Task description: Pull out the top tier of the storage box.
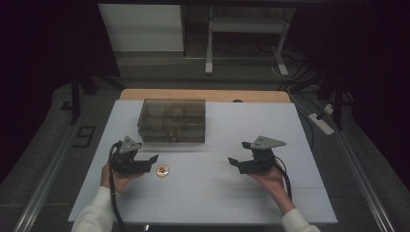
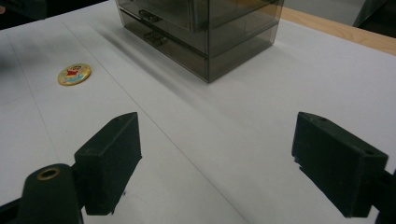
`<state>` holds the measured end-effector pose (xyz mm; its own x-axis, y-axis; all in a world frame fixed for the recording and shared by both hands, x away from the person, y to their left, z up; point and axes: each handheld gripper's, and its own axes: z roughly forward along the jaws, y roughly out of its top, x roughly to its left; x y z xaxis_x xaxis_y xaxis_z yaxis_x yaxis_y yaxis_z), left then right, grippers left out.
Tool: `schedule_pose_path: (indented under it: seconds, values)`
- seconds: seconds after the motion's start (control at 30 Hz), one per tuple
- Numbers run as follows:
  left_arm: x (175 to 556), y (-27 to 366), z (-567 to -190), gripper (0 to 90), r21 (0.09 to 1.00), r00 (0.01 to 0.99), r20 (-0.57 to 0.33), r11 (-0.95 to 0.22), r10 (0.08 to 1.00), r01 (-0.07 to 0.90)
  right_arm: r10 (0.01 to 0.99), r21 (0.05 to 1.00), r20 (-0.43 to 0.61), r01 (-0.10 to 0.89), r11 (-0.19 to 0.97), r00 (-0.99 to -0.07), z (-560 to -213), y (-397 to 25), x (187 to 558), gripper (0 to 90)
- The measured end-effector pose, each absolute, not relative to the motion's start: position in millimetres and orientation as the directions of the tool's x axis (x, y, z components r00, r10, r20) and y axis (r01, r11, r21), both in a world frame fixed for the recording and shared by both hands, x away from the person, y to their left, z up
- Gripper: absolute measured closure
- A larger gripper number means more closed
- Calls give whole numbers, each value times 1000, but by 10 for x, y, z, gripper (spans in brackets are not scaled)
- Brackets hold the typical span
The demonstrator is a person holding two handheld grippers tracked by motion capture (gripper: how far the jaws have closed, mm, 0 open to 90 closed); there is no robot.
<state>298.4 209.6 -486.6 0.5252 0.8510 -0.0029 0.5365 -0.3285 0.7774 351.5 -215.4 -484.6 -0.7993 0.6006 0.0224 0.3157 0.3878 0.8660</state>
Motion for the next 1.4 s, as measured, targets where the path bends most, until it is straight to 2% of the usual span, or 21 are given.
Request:
schedule_pose_path:
  seconds: [0.43,1.4]
  values:
    - [3059,2103,-4828,215,779,535,7,-340,845,527,564,872,17,289,396,-826,-4782,-1898,3628,154]
    - [3126,2316,-4717,217,805,491,-17,-279,871,523,501,877,28,262,403,-865,-4685,-1519,3726,175]
